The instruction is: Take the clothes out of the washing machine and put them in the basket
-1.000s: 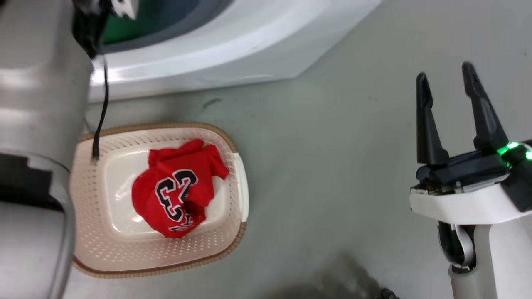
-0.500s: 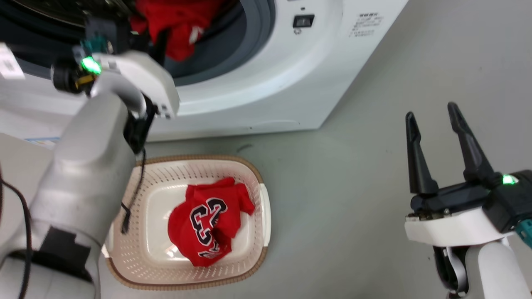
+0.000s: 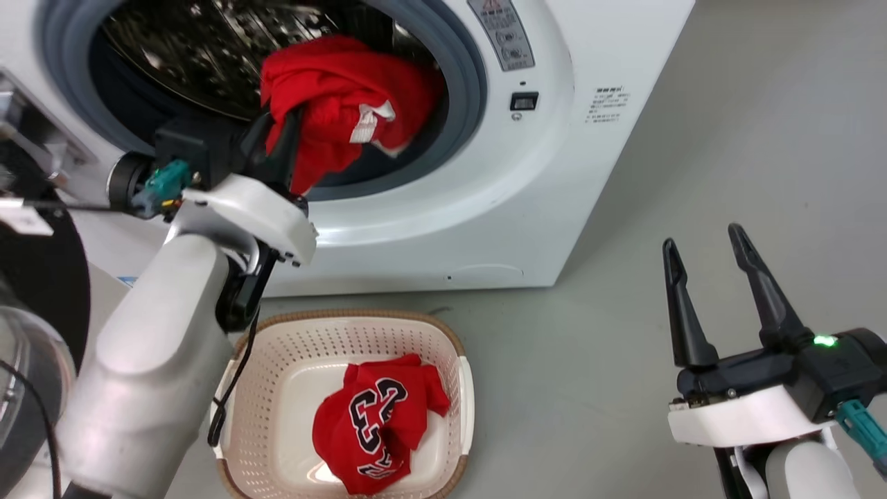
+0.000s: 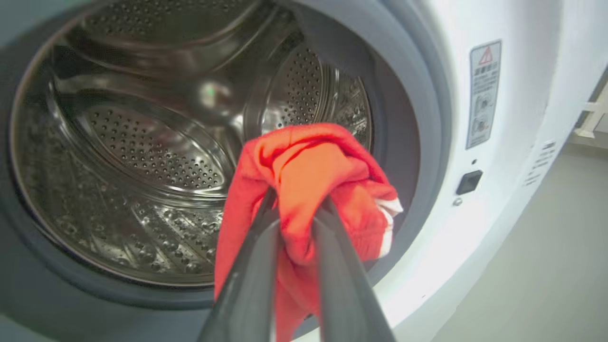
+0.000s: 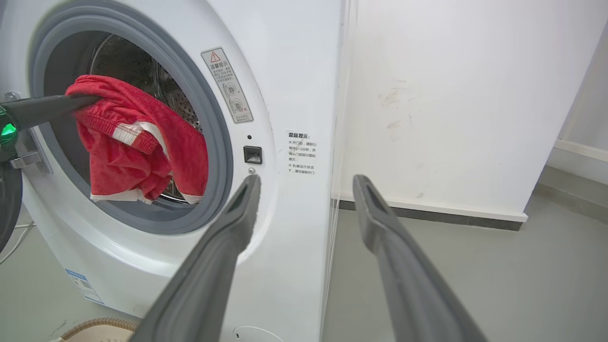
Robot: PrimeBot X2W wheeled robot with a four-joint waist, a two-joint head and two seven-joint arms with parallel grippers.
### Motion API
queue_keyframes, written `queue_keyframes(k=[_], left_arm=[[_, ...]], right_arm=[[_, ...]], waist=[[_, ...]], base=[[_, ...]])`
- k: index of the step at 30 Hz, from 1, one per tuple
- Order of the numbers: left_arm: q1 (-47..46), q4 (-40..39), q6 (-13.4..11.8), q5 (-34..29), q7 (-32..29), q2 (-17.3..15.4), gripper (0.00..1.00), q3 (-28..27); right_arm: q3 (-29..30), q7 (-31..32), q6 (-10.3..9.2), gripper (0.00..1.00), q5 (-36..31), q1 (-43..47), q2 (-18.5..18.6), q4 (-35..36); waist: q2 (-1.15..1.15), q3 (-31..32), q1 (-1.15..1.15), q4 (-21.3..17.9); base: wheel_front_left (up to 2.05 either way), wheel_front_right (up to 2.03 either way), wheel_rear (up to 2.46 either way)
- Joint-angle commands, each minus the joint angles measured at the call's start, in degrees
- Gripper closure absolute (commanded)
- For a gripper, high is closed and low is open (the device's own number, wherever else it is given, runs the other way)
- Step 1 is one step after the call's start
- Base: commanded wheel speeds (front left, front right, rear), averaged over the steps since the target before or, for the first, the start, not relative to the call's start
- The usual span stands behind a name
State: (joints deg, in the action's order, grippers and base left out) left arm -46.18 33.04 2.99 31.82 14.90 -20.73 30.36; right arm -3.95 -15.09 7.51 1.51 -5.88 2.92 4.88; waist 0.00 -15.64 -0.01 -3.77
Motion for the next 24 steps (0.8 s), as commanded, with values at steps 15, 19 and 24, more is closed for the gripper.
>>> queue_keyframes(k=[15, 19, 24], left_arm=[[16.24, -29.47, -10.29, -0.77, -1.93, -7.16, 1.0, -3.53], [20.63, -35.43, -12.86, -1.05, -2.89, -9.02, 1.0, -4.14], [24.72, -40.29, -15.16, -1.46, -3.31, -10.57, 1.0, -4.69]], right_arm=[[-0.51, -0.11, -0.04, 0.0, -0.47, 4.06, -0.08, -0.69], [-0.55, -0.11, -0.05, 0.0, -0.43, 4.91, -0.08, -0.77], [-0.56, -0.11, -0.04, 0.0, -0.37, 5.36, -0.08, -0.64]], waist=[[0.0, 6.88, 0.01, 1.57], [0.0, 7.9, 0.01, 1.65], [0.0, 8.74, 0.01, 1.86]], base=[[0.0, 0.0, 0.0], [0.0, 0.0, 0.0], [0.0, 0.0, 0.0]])
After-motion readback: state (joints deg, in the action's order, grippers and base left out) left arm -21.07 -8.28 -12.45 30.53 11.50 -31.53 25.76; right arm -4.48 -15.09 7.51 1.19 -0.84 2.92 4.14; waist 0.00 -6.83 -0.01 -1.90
